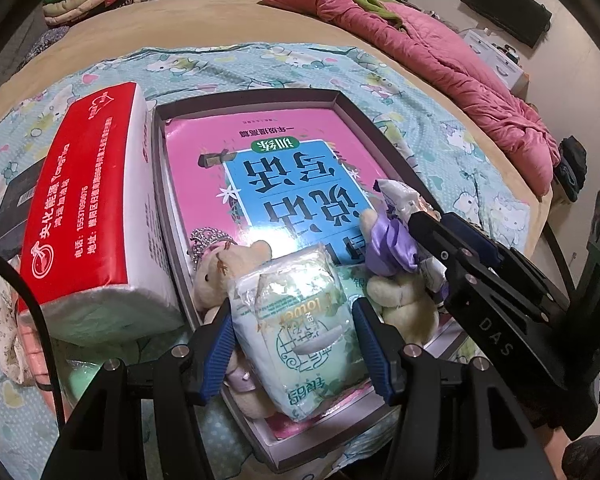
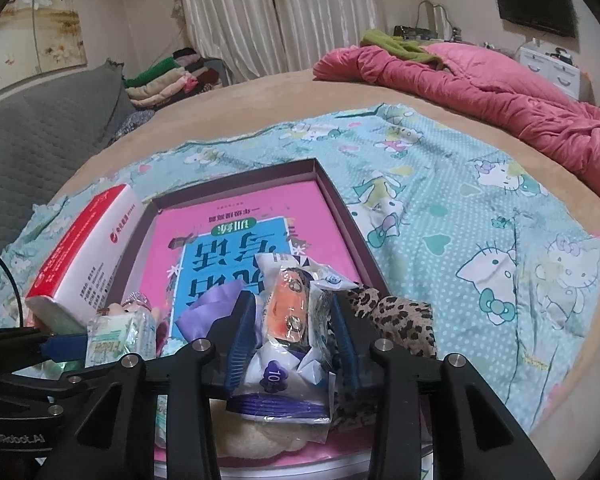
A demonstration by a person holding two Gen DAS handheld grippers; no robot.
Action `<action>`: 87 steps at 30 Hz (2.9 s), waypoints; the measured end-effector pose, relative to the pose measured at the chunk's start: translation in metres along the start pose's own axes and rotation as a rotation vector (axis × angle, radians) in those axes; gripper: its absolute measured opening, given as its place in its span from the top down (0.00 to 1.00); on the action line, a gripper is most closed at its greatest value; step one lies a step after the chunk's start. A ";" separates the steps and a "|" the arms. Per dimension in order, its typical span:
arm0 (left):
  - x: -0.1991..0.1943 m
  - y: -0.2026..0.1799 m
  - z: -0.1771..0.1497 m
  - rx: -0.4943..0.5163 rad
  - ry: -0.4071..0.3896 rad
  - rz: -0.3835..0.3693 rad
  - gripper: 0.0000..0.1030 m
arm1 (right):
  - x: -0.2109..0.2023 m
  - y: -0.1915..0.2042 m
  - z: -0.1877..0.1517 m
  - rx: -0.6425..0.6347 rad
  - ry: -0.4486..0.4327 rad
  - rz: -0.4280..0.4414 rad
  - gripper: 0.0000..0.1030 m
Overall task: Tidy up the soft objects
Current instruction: 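Lower and open the right tool on the book while the left tool releases the wipes pack there, then withdraw both open tools from the book toward the items beside the tissue box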
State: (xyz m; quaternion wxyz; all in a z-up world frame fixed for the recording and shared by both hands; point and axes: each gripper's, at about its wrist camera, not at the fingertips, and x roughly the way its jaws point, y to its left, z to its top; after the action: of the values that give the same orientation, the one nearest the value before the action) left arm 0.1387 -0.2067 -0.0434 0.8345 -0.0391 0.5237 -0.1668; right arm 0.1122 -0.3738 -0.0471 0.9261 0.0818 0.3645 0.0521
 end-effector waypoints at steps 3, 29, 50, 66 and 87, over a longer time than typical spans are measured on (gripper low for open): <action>0.000 0.003 0.001 -0.020 0.003 -0.017 0.44 | -0.004 -0.001 0.001 0.006 -0.014 0.000 0.55; -0.010 -0.005 -0.001 0.012 -0.010 -0.050 0.28 | -0.015 -0.016 0.003 0.074 -0.067 -0.026 0.43; -0.055 0.010 -0.014 -0.021 -0.088 -0.033 0.17 | -0.030 -0.019 0.004 0.091 -0.111 -0.088 0.24; -0.086 0.019 -0.031 -0.016 -0.116 0.019 0.15 | -0.074 0.003 0.008 0.091 -0.146 -0.108 0.21; -0.136 0.037 -0.034 -0.012 -0.192 0.089 0.15 | -0.122 0.047 0.020 0.045 -0.187 -0.076 0.21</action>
State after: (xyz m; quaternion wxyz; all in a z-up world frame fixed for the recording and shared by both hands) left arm 0.0634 -0.1250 0.0495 0.8872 -0.0368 0.4434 -0.1220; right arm 0.0351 -0.3485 0.0571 0.9553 0.0935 0.2804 0.0010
